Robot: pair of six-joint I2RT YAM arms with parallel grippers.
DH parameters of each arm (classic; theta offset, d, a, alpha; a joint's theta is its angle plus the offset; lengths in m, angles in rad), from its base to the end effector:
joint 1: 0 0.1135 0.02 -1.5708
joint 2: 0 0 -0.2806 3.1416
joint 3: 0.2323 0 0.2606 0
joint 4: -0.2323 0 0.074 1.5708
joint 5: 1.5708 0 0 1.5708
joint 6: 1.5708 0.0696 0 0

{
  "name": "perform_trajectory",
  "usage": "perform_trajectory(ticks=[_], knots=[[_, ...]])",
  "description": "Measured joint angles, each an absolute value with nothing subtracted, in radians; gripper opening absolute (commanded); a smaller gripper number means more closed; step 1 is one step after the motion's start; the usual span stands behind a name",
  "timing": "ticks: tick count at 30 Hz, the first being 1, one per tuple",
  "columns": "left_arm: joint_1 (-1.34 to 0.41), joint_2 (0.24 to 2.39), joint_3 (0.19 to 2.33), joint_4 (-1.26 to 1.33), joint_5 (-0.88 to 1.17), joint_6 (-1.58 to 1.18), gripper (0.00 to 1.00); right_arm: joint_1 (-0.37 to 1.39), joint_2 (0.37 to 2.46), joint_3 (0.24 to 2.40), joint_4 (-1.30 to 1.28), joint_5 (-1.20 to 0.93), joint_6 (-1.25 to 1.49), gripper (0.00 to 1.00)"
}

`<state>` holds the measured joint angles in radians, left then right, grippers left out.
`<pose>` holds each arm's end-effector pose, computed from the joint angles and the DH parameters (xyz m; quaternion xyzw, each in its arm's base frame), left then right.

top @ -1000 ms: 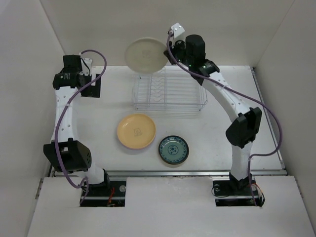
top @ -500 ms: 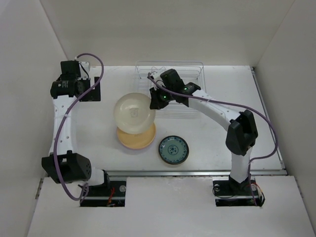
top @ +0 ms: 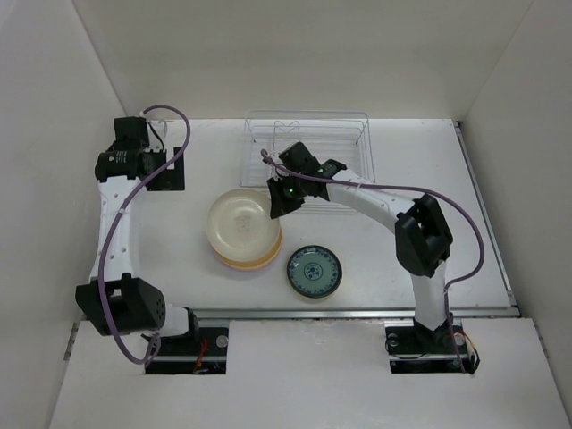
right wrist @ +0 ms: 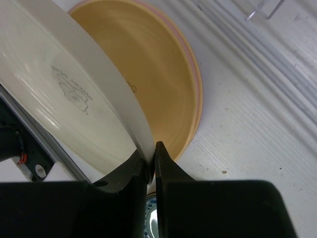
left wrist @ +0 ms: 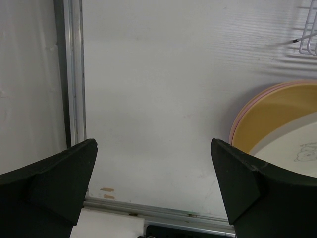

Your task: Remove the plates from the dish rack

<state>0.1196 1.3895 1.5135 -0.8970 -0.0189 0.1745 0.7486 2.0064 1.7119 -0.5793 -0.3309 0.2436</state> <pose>0.3140 0.0391 0.3801 0.0216 0.9212 0.0655 0.3829 0.3423 0.3489 0.2445 -0.2861 0.8836 0.2965 0.2225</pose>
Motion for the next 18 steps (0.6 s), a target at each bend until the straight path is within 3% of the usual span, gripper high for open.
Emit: perform_trajectory(ticks=[3,4,7,11,18], knots=[[0.120,1.384,1.513,-0.897,-0.014,0.177,1.00,0.759,2.025,1.703,-0.606,-0.332,0.244,0.16],[0.120,1.383,1.513,-0.897,-0.012,0.178,1.00,0.762,2.025,1.699,-0.617,-0.332,0.243,0.31],[0.120,1.377,1.513,-0.898,-0.010,0.178,1.00,0.768,2.025,1.697,-0.628,-0.332,0.249,0.55],[0.120,1.376,1.513,-0.898,-0.006,0.178,1.00,0.770,2.025,1.697,-0.652,-0.323,0.242,0.60],[0.120,1.376,1.513,-0.898,0.004,0.179,1.00,0.776,2.025,1.708,-0.683,-0.285,0.231,0.59]])
